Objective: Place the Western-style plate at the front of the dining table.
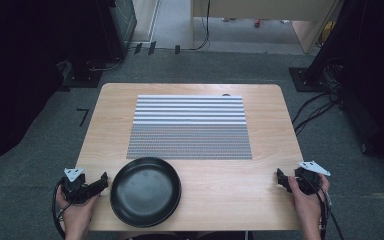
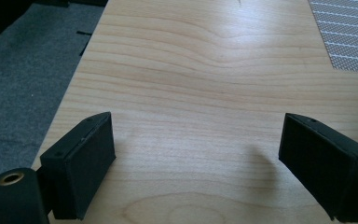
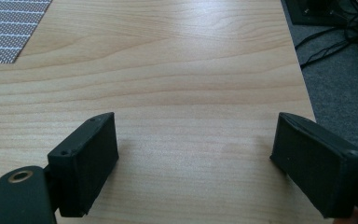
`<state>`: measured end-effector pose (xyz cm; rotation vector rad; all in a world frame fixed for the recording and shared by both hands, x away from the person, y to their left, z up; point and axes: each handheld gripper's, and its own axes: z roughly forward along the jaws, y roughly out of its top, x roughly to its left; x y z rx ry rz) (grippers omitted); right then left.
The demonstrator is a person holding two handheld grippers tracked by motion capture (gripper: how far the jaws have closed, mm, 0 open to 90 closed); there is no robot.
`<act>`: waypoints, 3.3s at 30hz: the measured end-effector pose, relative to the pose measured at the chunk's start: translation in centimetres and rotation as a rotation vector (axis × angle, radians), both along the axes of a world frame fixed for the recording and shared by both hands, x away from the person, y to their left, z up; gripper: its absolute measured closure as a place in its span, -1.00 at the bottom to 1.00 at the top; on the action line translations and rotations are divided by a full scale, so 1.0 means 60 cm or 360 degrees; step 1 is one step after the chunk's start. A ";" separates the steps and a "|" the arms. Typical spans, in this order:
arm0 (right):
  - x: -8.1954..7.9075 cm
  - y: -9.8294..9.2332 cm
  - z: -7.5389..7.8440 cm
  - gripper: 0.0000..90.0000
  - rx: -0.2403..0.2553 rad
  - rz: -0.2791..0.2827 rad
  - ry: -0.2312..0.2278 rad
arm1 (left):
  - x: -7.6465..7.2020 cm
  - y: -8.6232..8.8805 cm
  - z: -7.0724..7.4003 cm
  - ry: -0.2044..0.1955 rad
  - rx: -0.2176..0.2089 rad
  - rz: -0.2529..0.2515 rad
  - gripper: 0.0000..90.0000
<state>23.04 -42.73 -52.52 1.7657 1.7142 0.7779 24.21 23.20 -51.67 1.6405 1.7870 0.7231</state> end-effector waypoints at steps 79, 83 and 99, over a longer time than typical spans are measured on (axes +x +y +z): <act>-0.017 0.277 0.077 -0.55 0.0391 0.0411 -0.0212 | -0.039 -0.063 0.090 -0.0007 -0.0373 -0.0417 -0.70; -0.017 0.293 0.078 -0.47 0.0374 0.0403 -0.0219 | -0.039 -0.060 0.090 -0.0007 -0.0388 -0.0417 -0.69; -0.024 0.355 0.088 -0.09 0.0390 0.0546 -0.0283 | -0.046 -0.062 0.101 -0.0021 -0.0444 -0.0438 -0.69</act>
